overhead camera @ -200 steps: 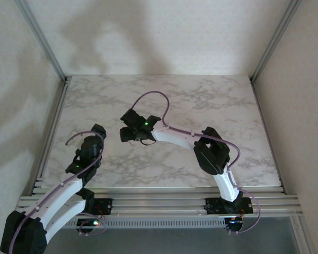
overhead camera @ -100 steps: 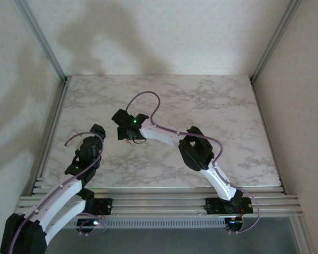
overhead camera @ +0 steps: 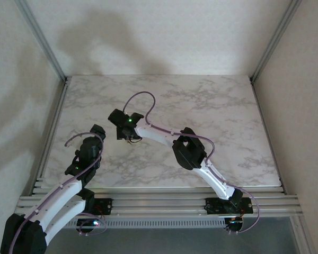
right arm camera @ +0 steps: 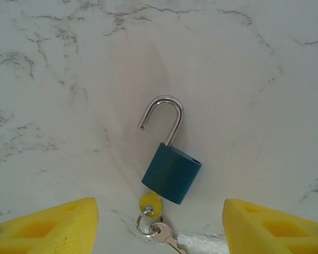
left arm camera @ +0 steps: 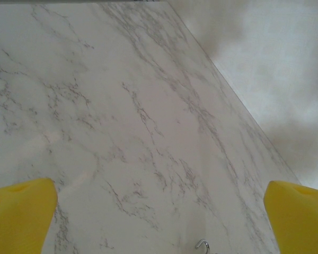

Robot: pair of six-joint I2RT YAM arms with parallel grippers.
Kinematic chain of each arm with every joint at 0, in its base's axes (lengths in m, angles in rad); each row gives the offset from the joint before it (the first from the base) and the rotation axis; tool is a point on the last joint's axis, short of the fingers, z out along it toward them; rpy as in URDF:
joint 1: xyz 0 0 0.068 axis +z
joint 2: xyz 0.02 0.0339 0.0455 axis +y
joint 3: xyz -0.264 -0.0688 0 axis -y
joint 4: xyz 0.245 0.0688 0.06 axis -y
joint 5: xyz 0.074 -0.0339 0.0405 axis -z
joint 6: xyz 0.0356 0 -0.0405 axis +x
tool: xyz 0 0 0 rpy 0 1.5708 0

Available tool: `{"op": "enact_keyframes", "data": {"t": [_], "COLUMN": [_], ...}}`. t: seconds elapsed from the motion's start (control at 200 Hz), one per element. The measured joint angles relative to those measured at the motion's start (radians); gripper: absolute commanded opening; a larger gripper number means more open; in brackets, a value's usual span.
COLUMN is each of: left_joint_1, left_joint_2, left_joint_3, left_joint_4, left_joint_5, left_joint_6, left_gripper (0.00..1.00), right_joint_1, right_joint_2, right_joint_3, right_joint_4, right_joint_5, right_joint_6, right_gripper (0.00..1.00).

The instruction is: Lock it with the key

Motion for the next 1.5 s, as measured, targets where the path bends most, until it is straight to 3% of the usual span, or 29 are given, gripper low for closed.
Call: {"op": "enact_keyframes", "data": {"t": [0.335, 0.536, 0.606, 1.211, 1.321, 1.497], "left_joint_1": [0.003, 0.003, 0.003, 0.004, 0.004, 0.004], "left_joint_2": [-0.001, -0.005, -0.006, -0.005, -0.005, -0.005], "left_joint_3": [0.000, 0.000, 0.000, -0.006, -0.006, -0.006], "left_joint_4": [0.000, 0.000, 0.000, 0.000, 0.000, 0.000], "left_joint_5": [0.000, 0.000, 0.000, 0.000, 0.000, 0.000], "left_joint_6": [0.000, 0.000, 0.000, 0.000, 0.000, 0.000], "left_gripper": [1.00, 1.00, 1.00, 0.99, 1.00, 1.00], "right_joint_1": [0.000, 0.000, 0.000, -0.022, -0.022, -0.025], "right_joint_2": [0.078, 0.093, 0.093, 0.099, 0.099, 0.099], "right_joint_3": [0.106, 0.108, 0.109, 0.115, 0.115, 0.115], "right_joint_4": [-0.051, -0.065, -0.066, -0.084, -0.089, -0.101], "right_joint_5": [-0.008, -0.008, -0.008, -0.010, -0.007, 0.003], "right_joint_6": [-0.001, -0.001, -0.002, -0.044, -0.066, -0.090], "right_gripper": [0.59, 0.56, 0.50, 0.44, 0.37, 0.38]}}
